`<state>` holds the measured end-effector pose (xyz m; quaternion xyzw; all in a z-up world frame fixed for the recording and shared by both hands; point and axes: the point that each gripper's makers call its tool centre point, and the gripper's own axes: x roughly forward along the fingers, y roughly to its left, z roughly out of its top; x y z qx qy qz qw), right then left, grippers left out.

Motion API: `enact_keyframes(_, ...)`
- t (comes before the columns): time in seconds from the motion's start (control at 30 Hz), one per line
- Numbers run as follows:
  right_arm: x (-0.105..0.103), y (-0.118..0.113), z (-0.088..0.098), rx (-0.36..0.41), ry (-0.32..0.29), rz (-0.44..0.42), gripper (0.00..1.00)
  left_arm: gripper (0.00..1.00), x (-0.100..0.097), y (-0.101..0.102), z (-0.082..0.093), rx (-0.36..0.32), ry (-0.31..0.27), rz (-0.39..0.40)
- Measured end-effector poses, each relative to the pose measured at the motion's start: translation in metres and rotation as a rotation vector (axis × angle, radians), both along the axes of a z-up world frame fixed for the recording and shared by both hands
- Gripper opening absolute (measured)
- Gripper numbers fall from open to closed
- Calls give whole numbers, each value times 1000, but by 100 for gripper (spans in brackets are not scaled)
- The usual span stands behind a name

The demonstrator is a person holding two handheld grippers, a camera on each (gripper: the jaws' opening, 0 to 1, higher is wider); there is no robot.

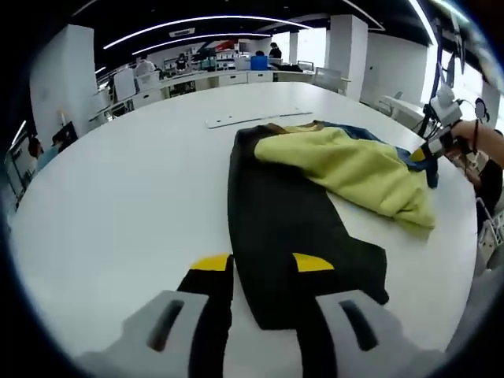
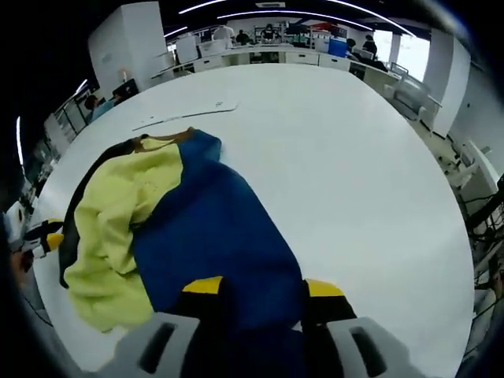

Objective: Fold the garment on the visible template until the final outline fits inside the template.

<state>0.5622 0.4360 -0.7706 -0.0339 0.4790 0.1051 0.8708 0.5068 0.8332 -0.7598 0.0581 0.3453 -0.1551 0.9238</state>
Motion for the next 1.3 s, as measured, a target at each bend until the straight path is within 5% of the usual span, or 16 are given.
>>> enact_keyframes(0.27,3,-10,1,-18,-23,-44,16,9,-3,3,-9,6,23,14)
enact_keyframes(0.4,4,-11,0,12,-26,-68,0,2,-3,3,-9,4,30,19)
enact_keyframes(1.3,29,-40,20,-36,-76,-34,0,0,19,44,6,35,10,42)
